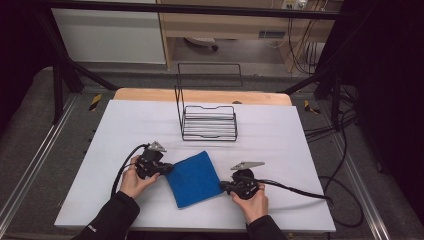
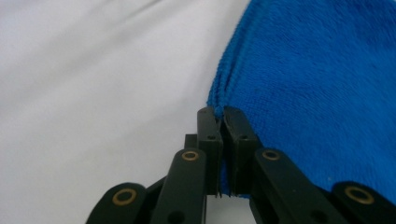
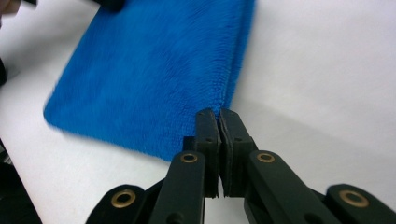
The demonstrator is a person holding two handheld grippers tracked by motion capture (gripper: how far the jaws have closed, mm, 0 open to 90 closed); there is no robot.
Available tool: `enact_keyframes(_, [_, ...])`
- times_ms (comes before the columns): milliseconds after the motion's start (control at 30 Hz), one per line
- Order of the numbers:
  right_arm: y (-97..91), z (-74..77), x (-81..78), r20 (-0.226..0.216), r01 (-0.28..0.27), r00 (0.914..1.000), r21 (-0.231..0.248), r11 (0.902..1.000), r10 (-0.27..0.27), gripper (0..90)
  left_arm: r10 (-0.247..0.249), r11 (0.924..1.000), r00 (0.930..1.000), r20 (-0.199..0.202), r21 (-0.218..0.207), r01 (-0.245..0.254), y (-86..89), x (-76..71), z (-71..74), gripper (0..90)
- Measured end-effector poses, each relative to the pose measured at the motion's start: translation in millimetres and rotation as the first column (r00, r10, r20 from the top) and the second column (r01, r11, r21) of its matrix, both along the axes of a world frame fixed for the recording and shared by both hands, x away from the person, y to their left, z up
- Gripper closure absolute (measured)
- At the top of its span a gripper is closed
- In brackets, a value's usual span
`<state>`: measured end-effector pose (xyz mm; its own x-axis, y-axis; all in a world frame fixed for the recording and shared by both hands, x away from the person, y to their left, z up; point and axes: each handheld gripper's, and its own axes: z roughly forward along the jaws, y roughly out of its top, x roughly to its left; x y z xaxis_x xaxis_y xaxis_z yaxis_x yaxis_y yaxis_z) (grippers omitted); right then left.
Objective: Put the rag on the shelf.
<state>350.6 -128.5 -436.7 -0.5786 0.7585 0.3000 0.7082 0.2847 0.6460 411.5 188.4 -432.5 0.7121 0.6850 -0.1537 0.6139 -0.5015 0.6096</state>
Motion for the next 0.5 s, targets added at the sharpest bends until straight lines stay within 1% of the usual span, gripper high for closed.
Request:
enact_keyframes(33, [-5.8, 6.3, 7.7, 0.014, -0.009, 0.9999, -0.010, 0.9999, 0.009, 87.9, -0.004, 1.0000, 1.0000, -0.008, -0.003, 0.003, 1.3, -3.8, 0.5, 86.0])
enact_keyframes(67, [-5.8, 6.3, 7.7, 0.014, -0.009, 0.9999, -0.010, 0.9999, 0.009, 87.9, -0.007, 0.9999, 0.9999, -0.014, -0.010, 0.007, 2.2, -6.8, 0.7, 86.0])
enact_keyframes(100, [-9.1, 10.6, 16.1, 0.027, -0.030, 0.9991, -0.030, 0.9991, 0.031, 87.7, -0.005, 0.9998, 0.9997, -0.022, -0.017, 0.005, 2.5, -12.1, 1.0, 85.9])
enact_keyframes(167, [-9.5, 11.8, 19.1, 0.031, -0.033, 0.9989, -0.034, 0.9989, 0.034, 87.7, -0.001, 0.9998, 0.9996, -0.030, -0.020, 0.000, 2.3, -21.0, 1.8, 85.9])
enact_keyframes(267, [-7.5, 14.2, 34.1, 0.069, -0.053, 0.9959, -0.082, 0.9952, 0.059, 87.7, 0.013, 0.9997, 0.9996, -0.024, -0.020, -0.014, 0.4, -36.0, 2.1, 85.8])
enact_keyframes(333, [-3.9, 14.3, 43.2, 0.073, -0.066, 0.9946, -0.103, 0.9924, 0.074, 87.6, 0.034, 0.9989, 0.9992, -0.022, -0.030, -0.035, -0.2, -46.0, 2.5, 85.6])
enact_keyframes(400, [-2.0, 14.7, 51.2, 0.079, -0.077, 0.9932, -0.108, 0.9911, 0.086, 87.5, 0.055, 0.9971, 0.9982, -0.023, -0.051, -0.056, -0.5, -55.3, 2.6, 85.4])
enact_keyframes(433, [-1.1, 14.9, 54.7, 0.083, -0.080, 0.9925, -0.112, 0.9906, 0.089, 87.4, 0.065, 0.9954, 0.9975, -0.027, -0.069, -0.067, -1.0, -59.7, 2.0, 85.1])
enact_keyframes(467, [-0.4, 14.3, 58.1, 0.100, -0.084, 0.9904, -0.118, 0.9895, 0.096, 87.1, 0.074, 0.9940, 0.9969, -0.027, -0.079, -0.076, -1.7, -63.7, 1.1, 84.7])
enact_keyframes(500, [0.6, 13.2, 60.5, 0.110, -0.081, 0.9894, -0.121, 0.9893, 0.094, 86.7, 0.084, 0.9932, 0.9964, -0.015, -0.080, -0.085, -2.8, -67.0, -0.4, 84.0])
